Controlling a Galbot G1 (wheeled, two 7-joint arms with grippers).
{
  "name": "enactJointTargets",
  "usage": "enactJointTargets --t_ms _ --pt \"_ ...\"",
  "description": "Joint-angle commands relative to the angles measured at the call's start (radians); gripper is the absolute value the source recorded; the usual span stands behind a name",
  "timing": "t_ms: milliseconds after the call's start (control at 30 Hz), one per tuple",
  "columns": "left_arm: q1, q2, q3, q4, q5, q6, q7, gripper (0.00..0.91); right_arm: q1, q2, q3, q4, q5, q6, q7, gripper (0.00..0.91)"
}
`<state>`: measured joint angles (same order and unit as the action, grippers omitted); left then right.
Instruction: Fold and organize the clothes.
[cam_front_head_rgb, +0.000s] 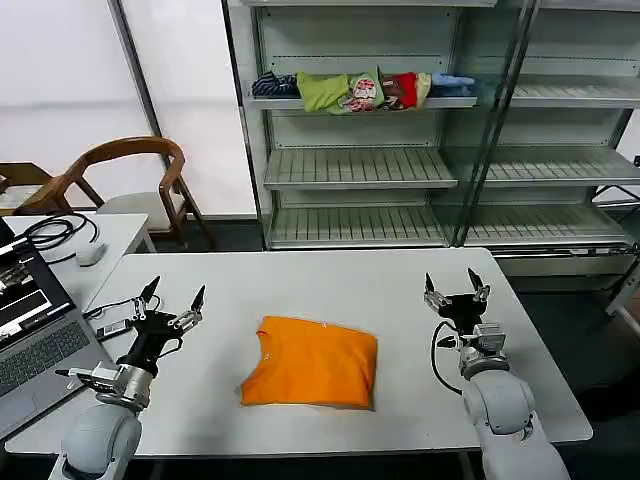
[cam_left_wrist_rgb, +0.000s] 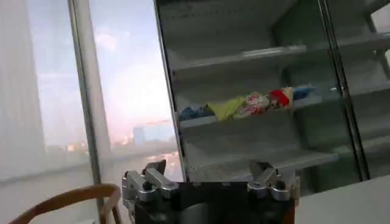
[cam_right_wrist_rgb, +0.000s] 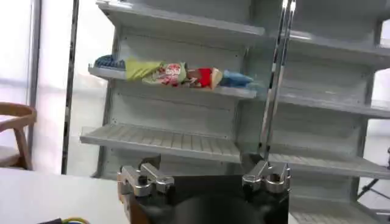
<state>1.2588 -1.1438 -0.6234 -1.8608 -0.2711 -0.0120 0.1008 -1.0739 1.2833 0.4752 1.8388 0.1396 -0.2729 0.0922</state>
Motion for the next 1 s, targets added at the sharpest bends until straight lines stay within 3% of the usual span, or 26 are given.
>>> enactJointTargets --t_ms 33,567,800,1000 --pt "-0.001 0.002 0.002 0.002 0.001 0.001 -0.001 0.907 0.006 0.002 -0.004 -0.009 -0.001 0.0 0.003 0.907" --pt "-0.022 0.006 0.009 0.02 0.0 -0.001 0.0 0.907 0.023 0.001 -0.001 -0.014 0.0 -0.004 0.0 0.907" --pt "-0.023 0.014 0.009 0.016 -0.001 -0.001 0.0 0.907 0.017 0.004 -0.002 -0.005 0.013 -0.091 0.009 0.907" --pt "-0.023 0.019 0.009 0.017 -0.002 -0.002 0.0 0.907 0.018 0.015 -0.001 -0.014 0.016 -0.051 0.006 0.907"
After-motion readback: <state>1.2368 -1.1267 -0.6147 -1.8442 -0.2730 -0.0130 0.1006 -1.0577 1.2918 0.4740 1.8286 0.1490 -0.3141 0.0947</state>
